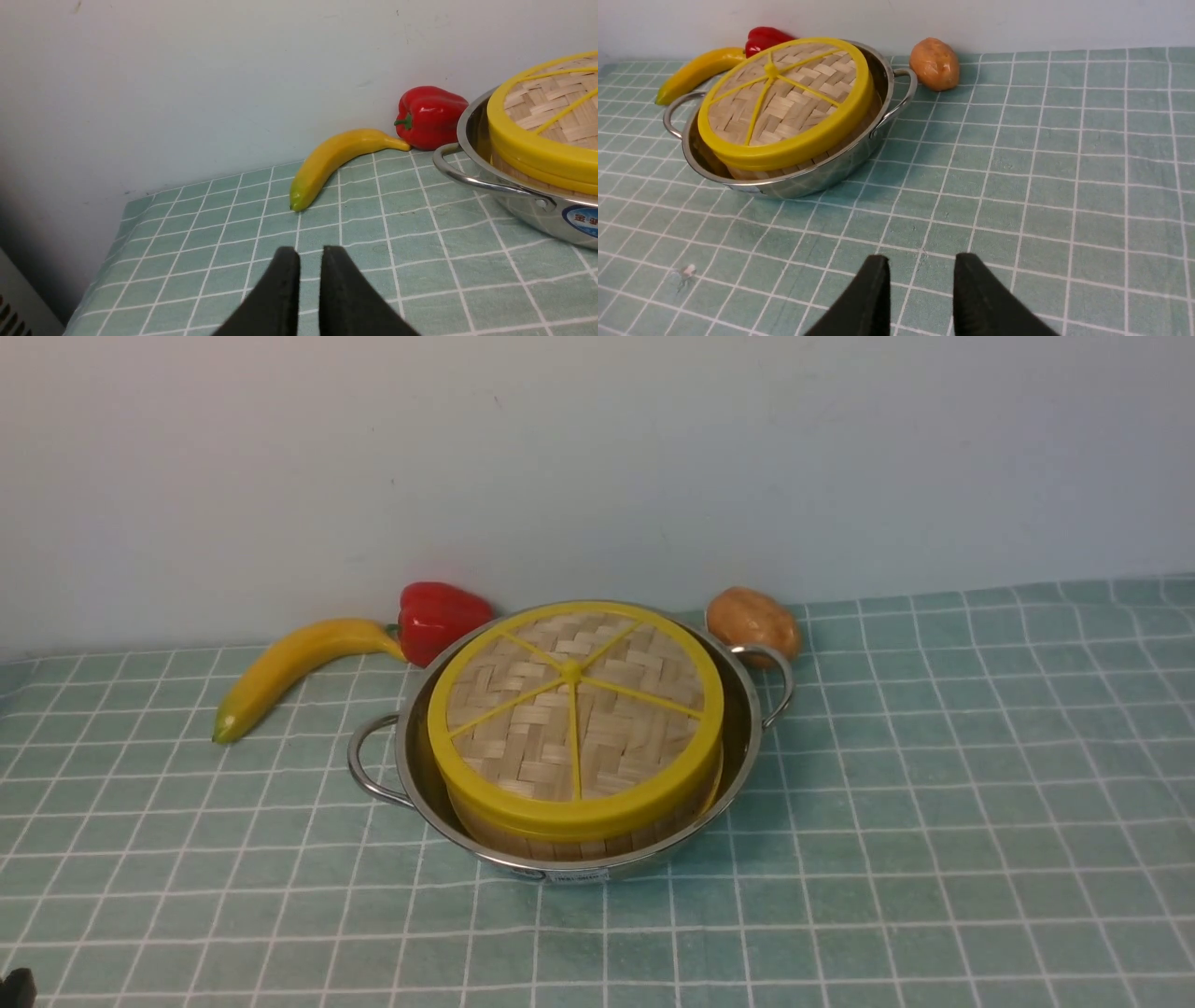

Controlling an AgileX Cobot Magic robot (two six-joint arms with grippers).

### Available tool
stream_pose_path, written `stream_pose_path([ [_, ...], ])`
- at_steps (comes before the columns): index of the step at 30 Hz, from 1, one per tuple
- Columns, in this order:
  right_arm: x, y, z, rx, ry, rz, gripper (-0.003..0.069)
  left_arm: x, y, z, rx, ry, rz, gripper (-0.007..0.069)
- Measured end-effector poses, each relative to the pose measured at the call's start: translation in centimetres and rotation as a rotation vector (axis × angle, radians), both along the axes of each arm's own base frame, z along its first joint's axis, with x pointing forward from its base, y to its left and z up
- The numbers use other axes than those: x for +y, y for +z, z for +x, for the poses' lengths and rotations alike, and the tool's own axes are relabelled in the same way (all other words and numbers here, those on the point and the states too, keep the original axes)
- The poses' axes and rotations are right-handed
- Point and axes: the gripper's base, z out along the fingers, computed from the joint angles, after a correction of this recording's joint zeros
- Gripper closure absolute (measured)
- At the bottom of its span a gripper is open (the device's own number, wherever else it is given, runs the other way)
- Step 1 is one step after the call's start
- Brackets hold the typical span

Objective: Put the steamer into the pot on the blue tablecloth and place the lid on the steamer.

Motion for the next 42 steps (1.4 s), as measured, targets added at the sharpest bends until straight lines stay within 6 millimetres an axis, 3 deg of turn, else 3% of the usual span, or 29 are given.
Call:
stream_pose_path([
  [5,-0.8,0.3,-0.3,-0.109,-0.074,-0.045,0.0425,0.0,0.0,0.0,0.0,0.0,0.0,0.0552],
  [8,-1.7,-0.3,-0.8,-0.3,-0.202,-0.081,0.0419,0.0,0.0,0.0,-0.001,0.0,0.0,0.055],
  [10,-2.2,-1.8,-1.4,-0.453,-0.288,-0.128,0.0419,0.0,0.0,0.0,-0.001,0.0,0.0,0.0541],
  [13,-2.2,-3.7,-1.2,-0.521,-0.346,-0.159,0.0419,0.0,0.0,0.0,-0.001,0.0,0.0,0.0539],
  [22,-1.8,-12.0,1.4,-0.432,-0.396,-0.153,0.0419,0.0,0.0,0.0,-0.001,0.0,0.0,0.0529],
  [24,-1.8,-12.8,1.5,-0.415,-0.393,-0.151,0.0419,0.0,0.0,0.0,-0.001,0.0,0.0,0.0522],
  [42,-1.8,-13.0,1.5,-0.412,-0.393,-0.147,0.0419,0.0,0.0,0.0,-0.001,0.0,-0.001,0.0508],
])
